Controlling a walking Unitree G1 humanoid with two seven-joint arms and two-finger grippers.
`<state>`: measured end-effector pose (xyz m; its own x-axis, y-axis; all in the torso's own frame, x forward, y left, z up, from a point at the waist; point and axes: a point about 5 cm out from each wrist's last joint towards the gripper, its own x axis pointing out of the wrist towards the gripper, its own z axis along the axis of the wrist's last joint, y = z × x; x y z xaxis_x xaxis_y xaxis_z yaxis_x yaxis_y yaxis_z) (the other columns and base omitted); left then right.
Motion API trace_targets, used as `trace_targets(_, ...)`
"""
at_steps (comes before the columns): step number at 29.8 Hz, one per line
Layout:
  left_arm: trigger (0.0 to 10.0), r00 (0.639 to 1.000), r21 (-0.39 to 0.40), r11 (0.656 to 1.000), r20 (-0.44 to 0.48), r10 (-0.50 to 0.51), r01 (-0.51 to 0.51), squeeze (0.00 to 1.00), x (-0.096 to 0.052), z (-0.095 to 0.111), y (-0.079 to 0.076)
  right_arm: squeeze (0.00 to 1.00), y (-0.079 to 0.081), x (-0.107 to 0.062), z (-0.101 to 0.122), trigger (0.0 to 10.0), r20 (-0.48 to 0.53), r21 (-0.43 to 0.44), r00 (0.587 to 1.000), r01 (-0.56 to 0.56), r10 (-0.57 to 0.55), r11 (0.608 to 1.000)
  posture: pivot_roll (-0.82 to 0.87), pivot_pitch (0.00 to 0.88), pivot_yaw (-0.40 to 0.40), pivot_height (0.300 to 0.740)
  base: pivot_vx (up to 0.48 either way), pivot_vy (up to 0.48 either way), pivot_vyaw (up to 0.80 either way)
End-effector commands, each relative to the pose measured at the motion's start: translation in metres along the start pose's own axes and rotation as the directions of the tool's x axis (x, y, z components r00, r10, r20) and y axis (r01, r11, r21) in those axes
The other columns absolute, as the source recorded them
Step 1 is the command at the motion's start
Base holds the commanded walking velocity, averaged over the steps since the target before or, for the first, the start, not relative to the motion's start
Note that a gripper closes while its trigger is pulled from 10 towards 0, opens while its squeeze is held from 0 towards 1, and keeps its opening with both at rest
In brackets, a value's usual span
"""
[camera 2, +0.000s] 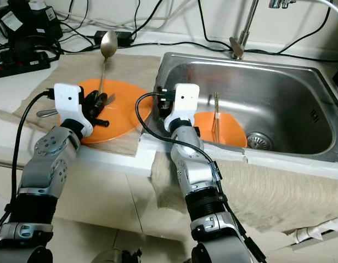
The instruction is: Kitchen organization
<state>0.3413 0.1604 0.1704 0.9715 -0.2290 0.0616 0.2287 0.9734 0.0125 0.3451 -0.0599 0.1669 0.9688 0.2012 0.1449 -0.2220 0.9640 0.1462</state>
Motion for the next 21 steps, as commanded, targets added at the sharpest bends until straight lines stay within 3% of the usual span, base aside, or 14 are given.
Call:
trace_targets(1, 0.0, 1.0, 0.008, 1.0, 0.009, -0.01, 0.01, 0.44, 0.0021, 0.0033, 0.0001, 1.0, 0.0008, 0.0029, 0.0052, 10.0, 0.007, -0.013, 1.0, -0.008, 0.008, 1.0, 0.08, 0.013, 0.044, 0.74, 0.0, 0.0, 0.0)
trace_targets(21, 0.0, 1.0, -0.007, 1.0, 0.001, -0.012, 0.012, 0.45, -0.001, -0.0021, -0.0005, 1.0, -0.0005, 0.0003, 0.0021, 10.0, -0.018, -0.062, 1.0, -0.024, 0.023, 0.998, 0.08, 0.024, 0.036, 0.74, 0.0, 0.0, 0.0)
